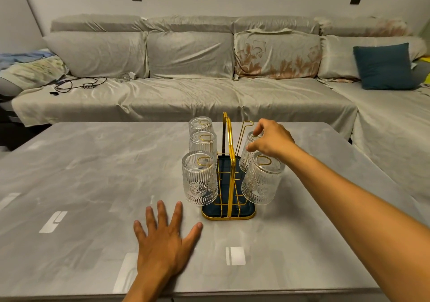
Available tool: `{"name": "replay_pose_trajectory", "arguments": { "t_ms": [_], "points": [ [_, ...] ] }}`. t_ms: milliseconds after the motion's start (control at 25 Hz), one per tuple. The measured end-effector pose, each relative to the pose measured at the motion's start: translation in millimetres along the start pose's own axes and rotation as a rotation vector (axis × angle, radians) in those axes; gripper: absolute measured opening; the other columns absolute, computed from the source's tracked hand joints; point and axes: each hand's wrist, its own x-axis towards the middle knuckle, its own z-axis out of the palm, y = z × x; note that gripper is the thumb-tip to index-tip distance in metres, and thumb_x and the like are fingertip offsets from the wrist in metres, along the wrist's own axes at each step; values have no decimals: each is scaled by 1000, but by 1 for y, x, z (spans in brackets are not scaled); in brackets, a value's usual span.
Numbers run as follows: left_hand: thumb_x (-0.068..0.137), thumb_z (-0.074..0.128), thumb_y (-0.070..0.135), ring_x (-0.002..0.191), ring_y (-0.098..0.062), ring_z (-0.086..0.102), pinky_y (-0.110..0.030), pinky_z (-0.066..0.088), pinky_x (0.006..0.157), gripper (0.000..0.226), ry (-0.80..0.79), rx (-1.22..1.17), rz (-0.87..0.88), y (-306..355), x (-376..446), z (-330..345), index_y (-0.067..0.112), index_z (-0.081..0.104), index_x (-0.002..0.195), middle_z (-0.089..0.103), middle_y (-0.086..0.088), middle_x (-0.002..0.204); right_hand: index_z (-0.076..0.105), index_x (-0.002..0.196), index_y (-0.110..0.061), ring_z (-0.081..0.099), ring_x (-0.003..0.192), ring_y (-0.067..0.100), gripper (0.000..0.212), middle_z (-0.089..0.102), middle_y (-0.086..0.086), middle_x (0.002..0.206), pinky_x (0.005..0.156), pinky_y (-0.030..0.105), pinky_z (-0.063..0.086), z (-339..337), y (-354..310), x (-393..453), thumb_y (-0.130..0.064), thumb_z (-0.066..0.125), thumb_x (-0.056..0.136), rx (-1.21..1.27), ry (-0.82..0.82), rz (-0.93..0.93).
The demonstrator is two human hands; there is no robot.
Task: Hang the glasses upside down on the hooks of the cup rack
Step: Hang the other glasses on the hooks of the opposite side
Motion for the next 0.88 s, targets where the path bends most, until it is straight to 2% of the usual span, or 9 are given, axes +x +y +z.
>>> {"name": "replay_pose_trajectory", "arguments": {
  "t_ms": [120,240,320,400,520,600,680,760,880],
  "points": [
    [65,-11,90,146,-33,-21,-59,-14,114,95,-8,8,-10,0,0,-1,43,-14,148,-19,-7,162,52,94,-25,55,88,21,40,54,-4,97,69,37,48,2,2,-3,-32,81,68,9,-29,-8],
    [67,-9,90,147,-33,-18,-58,-12,114,95,4,11,-3,1,-1,-2,43,-10,150,-14,-7,163,60,94,-23,56,89,16,31,59,-7,97,73,35,46,-13,11,-1,-44,73,75,277,-18,-18],
    [68,-7,89,148,-33,-16,-58,-10,115,94,5,10,4,1,-1,-3,43,-8,150,-12,-7,164,62,92,-23,60,82,12,24,66,-4,95,68,29,47,-21,31,2,-41,67,78,474,226,51],
    [69,-7,89,148,-33,-16,-58,-11,115,93,7,10,15,3,-1,-3,43,-9,150,-13,-8,163,58,99,-24,59,79,12,24,66,0,100,62,27,47,-18,66,2,-31,65,77,537,423,221],
    [69,-7,89,148,-33,-17,-58,-11,115,93,15,16,16,1,-2,-3,43,-9,150,-14,-8,163,45,125,-22,59,98,25,59,57,7,123,83,41,52,15,114,4,-24,72,73,543,268,430],
    [68,-6,90,148,-32,-17,-57,-11,115,94,24,22,6,1,-2,-1,44,-8,150,-14,-7,163,32,139,-21,52,115,29,81,46,10,138,96,42,46,38,132,14,-24,76,71,569,159,431],
    [67,-5,91,147,-30,-20,-57,-13,115,94,41,4,-10,2,0,0,45,-8,149,-15,-5,163,21,145,-24,45,125,30,96,37,10,148,101,41,41,58,137,29,-22,80,70,624,117,399],
    [67,-5,91,147,-30,-21,-56,-14,115,93,40,-4,-2,4,1,-2,46,-10,149,-18,-4,162,16,147,-26,43,128,31,98,34,9,151,104,45,39,67,138,41,-21,79,72,715,88,365],
    [68,-6,91,146,-30,-22,-56,-15,114,93,30,22,5,1,1,0,46,-12,148,-20,-4,161,20,147,-18,42,128,35,94,37,16,148,105,52,36,77,130,53,-50,54,66,856,7,379]
  ]
}}
